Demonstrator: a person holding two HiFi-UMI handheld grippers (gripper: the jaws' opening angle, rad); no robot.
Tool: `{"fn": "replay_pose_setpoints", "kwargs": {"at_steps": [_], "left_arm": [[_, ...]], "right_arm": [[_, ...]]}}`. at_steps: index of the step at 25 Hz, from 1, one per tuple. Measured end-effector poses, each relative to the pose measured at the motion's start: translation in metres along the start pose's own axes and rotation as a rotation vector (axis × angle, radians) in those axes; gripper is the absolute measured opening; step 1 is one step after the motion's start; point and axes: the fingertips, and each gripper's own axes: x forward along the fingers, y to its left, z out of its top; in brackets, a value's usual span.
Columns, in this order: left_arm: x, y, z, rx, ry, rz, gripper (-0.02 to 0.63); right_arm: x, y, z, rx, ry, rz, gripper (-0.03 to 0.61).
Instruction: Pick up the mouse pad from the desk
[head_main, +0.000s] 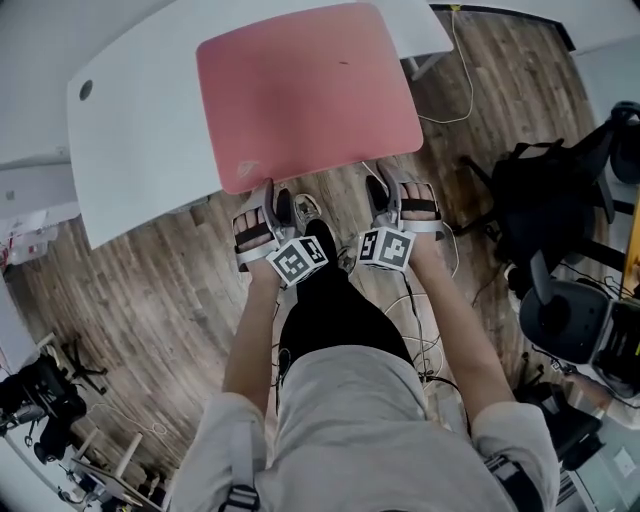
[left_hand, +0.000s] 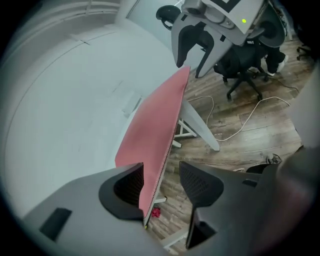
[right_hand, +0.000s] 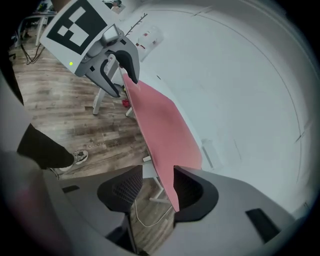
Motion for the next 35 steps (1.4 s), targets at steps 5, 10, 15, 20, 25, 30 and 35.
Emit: {"fn": "replay_pose_setpoints", "kwargs": {"at_steps": [5, 10, 15, 20, 25, 30, 35], "left_arm": [[0.021, -0.003, -0.004, 0.046, 0.006, -0.03, 0.218], [0.019, 0.009, 0.0, 0.007, 0.013, -0.066, 0.17], [0.018, 0.019, 0.0, 0.021, 0.001, -0.12, 0.078], [0.021, 0.022, 0.003, -0.013, -0.005, -0.181, 0.064], [0.019, 0.047, 0.011, -0.082, -0.022, -0.214, 0.031], [0.031, 0.064, 0.012, -0.135, -0.043, -0.269, 0.031], [0.052, 0.071, 0.023, -0.134, -0.068, -0.286, 0.031]], "right_arm": [[0.026, -0.002, 0.003, -0.038, 0.026, 0.021, 0.206], [0.038, -0.005, -0.003, -0.076, 0.056, 0.033, 0.184], [0.032, -0.015, 0.006, -0.124, 0.037, 0.041, 0.076], [0.028, -0.034, 0.014, -0.088, 0.038, 0.058, 0.055], [0.027, -0.051, 0.022, -0.022, 0.065, 0.072, 0.054], [0.038, -0.075, 0.035, 0.023, 0.074, 0.047, 0.054], [0.062, -0.093, 0.031, 0.034, 0.085, 0.021, 0.054]]}}
